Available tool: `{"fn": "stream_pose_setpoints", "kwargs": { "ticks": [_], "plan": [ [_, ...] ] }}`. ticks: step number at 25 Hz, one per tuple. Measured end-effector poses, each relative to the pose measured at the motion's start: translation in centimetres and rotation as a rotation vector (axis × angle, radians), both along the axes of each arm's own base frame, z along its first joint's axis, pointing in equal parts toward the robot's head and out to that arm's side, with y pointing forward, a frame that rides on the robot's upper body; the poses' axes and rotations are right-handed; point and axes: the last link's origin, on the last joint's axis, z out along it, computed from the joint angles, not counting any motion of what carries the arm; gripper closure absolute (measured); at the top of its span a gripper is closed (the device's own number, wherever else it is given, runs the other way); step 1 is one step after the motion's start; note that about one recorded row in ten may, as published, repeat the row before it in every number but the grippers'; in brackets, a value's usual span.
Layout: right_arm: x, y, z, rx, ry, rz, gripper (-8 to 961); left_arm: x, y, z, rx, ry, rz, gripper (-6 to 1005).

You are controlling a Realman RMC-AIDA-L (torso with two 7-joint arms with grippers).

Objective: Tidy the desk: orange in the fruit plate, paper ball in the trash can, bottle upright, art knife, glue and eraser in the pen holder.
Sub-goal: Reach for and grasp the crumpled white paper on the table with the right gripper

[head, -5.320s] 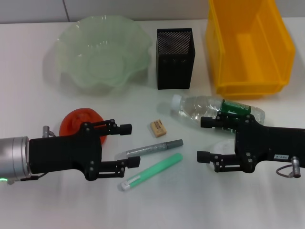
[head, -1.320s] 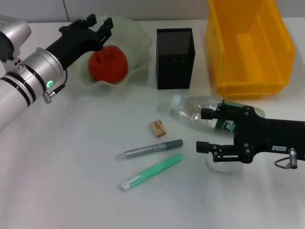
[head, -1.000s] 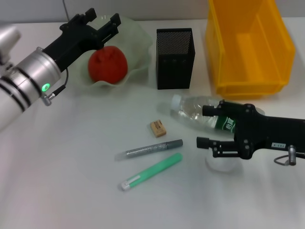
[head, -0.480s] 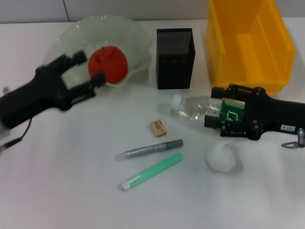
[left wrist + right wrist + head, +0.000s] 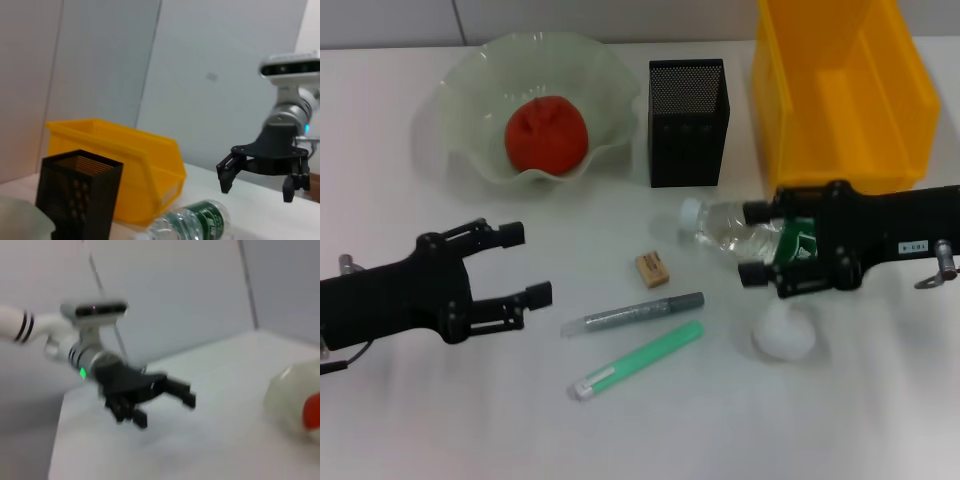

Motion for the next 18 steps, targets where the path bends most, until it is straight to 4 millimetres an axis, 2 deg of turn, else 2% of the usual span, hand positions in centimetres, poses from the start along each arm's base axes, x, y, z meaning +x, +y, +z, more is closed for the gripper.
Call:
{"fn": "stream_pose_setpoints", "kwargs": {
  "ticks": [2,10,18],
  "plan": [
    [-0.5,0.0,0.4,-0.061,-0.111,0.025,134,0.1,0.1,-0.1,-0.01,0.009,-0.011,139],
    [-1.7,0.5,1.3,-0.12,-0.354,0.079,134,0.6,0.6,-0.1,-0.017,0.008,-0.021,139],
    [-4.2,1.4,-0.3,-0.22,-0.639,0.187,134,0.6,0.8,-0.1,-0.013,0.015,-0.019,140]
  ]
}}
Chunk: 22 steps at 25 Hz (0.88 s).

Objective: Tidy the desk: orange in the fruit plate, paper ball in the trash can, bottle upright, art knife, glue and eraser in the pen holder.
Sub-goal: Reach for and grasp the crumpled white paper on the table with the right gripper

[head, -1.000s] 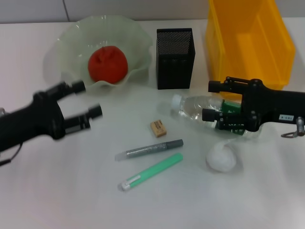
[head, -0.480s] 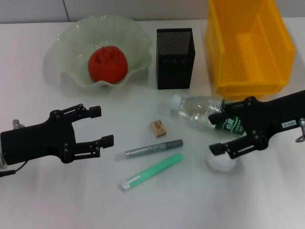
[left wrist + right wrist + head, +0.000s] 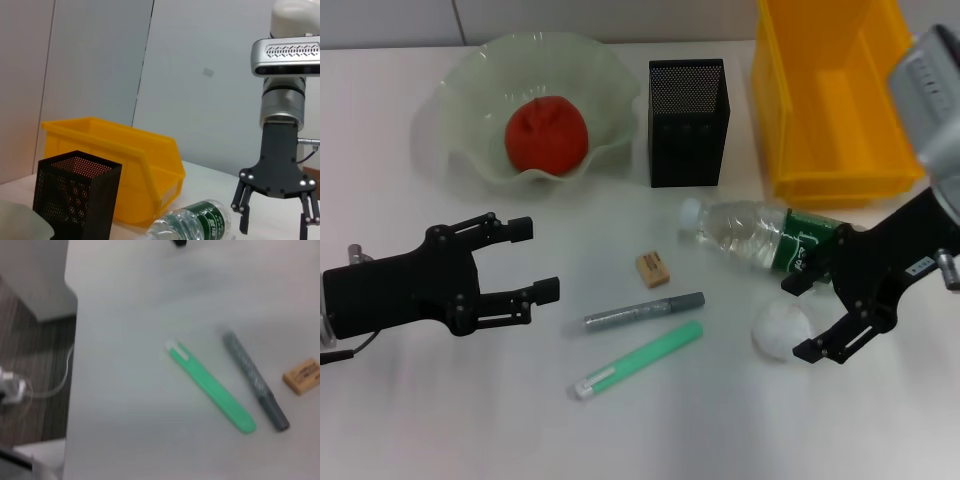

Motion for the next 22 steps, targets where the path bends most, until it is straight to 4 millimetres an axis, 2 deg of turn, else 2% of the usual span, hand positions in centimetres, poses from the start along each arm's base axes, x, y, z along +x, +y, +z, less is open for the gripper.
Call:
{"fn": "stream_pose_setpoints", "kwargs": {
  "ticks": [10,16,22],
  "plan": [
    [-1.5,0.7,-2.1,-0.024,-0.108,0.126,139,0.1,0.0,-0.1,0.001,-0.001,0.001,141],
    [-1.5,0.5,-3.4,-0.037,-0.154,0.172,162,0.1,0.1,-0.2,0.001,-0.001,0.003,142],
    [-1.4,0.5,-3.9,-0.04,-0.168,0.184,185,0.0,-0.3,-0.7,-0.021,0.018,-0.014,143]
  ]
}}
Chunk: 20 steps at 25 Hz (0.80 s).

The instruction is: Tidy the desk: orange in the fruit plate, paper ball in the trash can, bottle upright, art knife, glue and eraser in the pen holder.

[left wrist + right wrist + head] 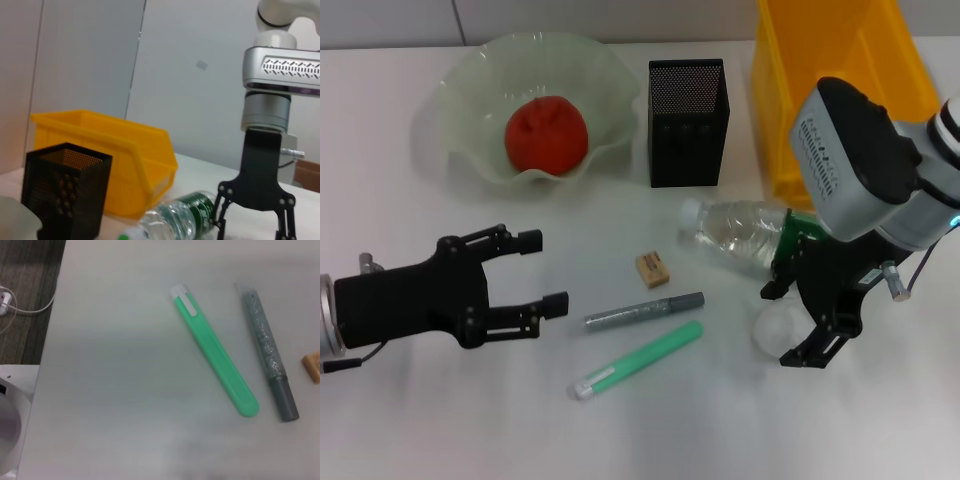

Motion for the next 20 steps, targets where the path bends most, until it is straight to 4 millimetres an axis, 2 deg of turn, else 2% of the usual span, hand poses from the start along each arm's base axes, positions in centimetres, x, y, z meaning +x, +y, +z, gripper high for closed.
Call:
{"fn": "stream_pose_setpoints", "kwargs": {
  "ticks": [6,17,20],
  "plan": [
    [0.1,-0.1,-0.6,-0.006,-0.021,0.015,208,0.0,-0.1,-0.3,-0.008,0.004,-0.002,144],
    [-0.1,-0.2,-0.2,0.0,-0.011,0.007,251,0.0,-0.1,-0.2,-0.006,0.005,-0.003,145],
    [-0.3,-0.3,0.7,0.012,0.032,-0.012,328,0.0,-0.1,-0.2,-0.006,0.006,-0.003,146]
  ]
}}
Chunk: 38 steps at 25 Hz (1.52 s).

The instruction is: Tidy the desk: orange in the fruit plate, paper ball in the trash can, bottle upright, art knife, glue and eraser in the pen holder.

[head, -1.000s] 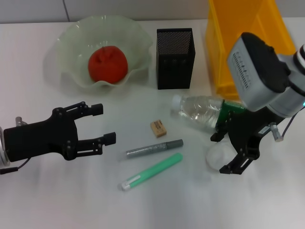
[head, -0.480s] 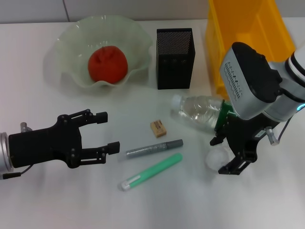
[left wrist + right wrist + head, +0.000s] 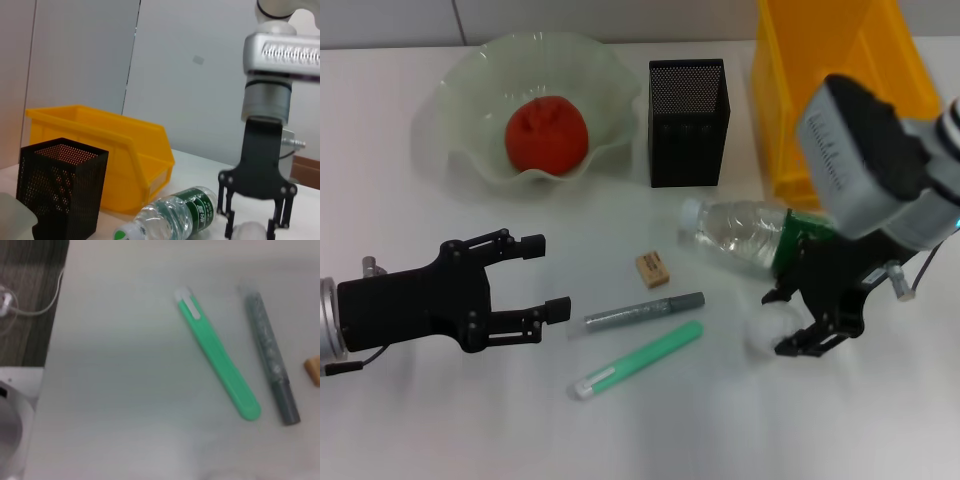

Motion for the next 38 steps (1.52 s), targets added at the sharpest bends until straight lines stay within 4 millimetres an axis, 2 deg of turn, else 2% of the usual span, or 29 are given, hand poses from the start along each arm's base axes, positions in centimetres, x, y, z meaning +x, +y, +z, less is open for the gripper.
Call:
{"fn": "stream_pose_setpoints", "kwargs": {
  "ticks": [2,3,5,7,8,9,12,13,14,18,25,28,34,38],
  "plan": [
    [-0.1,0.0,1.1,0.02,0.065,-0.016,379,0.0,0.0,0.0,0.0,-0.001,0.0,146],
    [-0.1,-0.2,2.3,0.041,0.152,-0.031,405,0.0,0.0,0.0,0.0,-0.001,0.0,146],
    [-0.1,-0.4,3.0,0.052,0.211,-0.037,419,0.0,0.0,0.0,0.0,-0.005,-0.001,147],
    [0.5,-0.7,4.3,0.087,0.338,-0.05,419,0.1,0.0,0.1,0.001,-0.01,-0.002,147],
    [1.4,-1.2,5.0,0.12,0.46,-0.058,419,0.3,0.1,0.0,0.006,-0.019,-0.004,147],
    [1.4,-1.2,5.0,0.12,0.46,-0.058,419,0.3,0.1,0.0,0.006,-0.019,-0.004,147],
    [3.3,-2.3,5.0,0.155,0.62,-0.076,420,0.8,0.3,-0.1,0.009,-0.033,-0.012,148],
    [4.5,-2.9,4.8,0.184,0.717,-0.094,420,1.0,0.4,-0.2,0.009,-0.038,-0.015,148],
    [4.5,-2.9,4.8,0.184,0.717,-0.094,420,1.0,0.4,-0.2,0.009,-0.038,-0.015,148],
    [7.3,-4.1,4.7,0.309,0.907,-0.139,420,1.4,0.8,-0.2,0.007,-0.049,-0.019,148],
    [8.8,-4.4,5.6,0.485,1.043,-0.162,419,1.6,1.0,-0.3,0.004,-0.052,-0.022,149],
    [10.0,-3.5,6.5,0.659,1.084,-0.198,419,1.6,1.0,-0.3,0.003,-0.053,-0.02,150],
    [11.3,-2.3,7.4,0.827,1.098,-0.25,420,1.6,0.9,-0.2,-0.001,-0.055,-0.011,151],
    [12.0,-0.7,7.8,0.939,1.062,-0.287,418,1.5,0.8,-0.3,-0.001,-0.056,-0.008,151]
  ]
}}
